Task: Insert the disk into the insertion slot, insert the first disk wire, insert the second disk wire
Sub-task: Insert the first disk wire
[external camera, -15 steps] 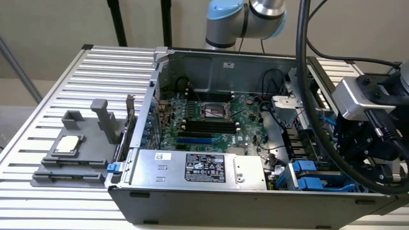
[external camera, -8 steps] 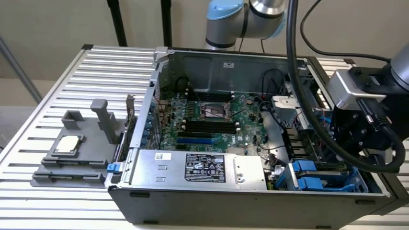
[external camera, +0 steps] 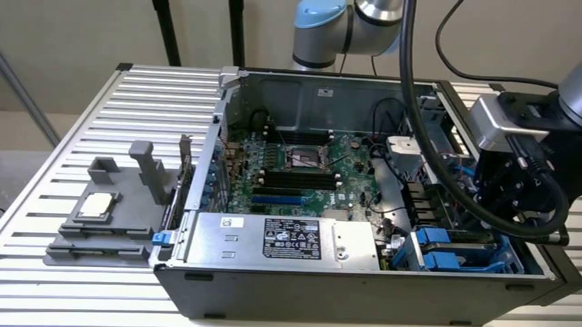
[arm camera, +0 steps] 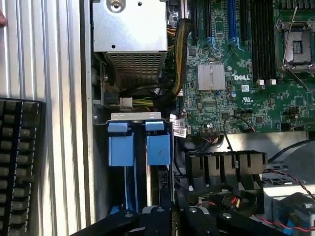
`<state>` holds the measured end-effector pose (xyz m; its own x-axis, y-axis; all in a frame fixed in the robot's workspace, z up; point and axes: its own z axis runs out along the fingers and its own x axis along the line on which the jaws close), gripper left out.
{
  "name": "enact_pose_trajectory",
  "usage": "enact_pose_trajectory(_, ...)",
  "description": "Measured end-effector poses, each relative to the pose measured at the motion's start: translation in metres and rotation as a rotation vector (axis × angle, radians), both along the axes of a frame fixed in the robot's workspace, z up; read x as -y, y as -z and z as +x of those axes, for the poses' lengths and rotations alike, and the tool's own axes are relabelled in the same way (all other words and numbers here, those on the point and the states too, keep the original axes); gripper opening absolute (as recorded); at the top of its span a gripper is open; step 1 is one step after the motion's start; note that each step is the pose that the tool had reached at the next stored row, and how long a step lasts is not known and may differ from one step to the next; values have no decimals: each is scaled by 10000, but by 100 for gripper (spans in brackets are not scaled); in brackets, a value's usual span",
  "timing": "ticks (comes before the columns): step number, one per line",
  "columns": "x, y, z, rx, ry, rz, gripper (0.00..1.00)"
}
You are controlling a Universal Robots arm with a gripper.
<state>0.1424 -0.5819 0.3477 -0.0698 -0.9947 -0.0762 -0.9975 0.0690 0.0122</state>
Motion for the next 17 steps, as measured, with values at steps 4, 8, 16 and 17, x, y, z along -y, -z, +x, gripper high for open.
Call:
enact_pose_trajectory(4, -1, 5, 1, 1, 41, -10, 16)
enact_pose_trajectory(8, 0, 15, 1, 1, 45, -71, 16)
enact_pose_trajectory(16, 2, 35, 4, 1, 46, -122, 16)
enact_pose_trajectory(17, 3, 36, 4, 1, 46, -124, 16)
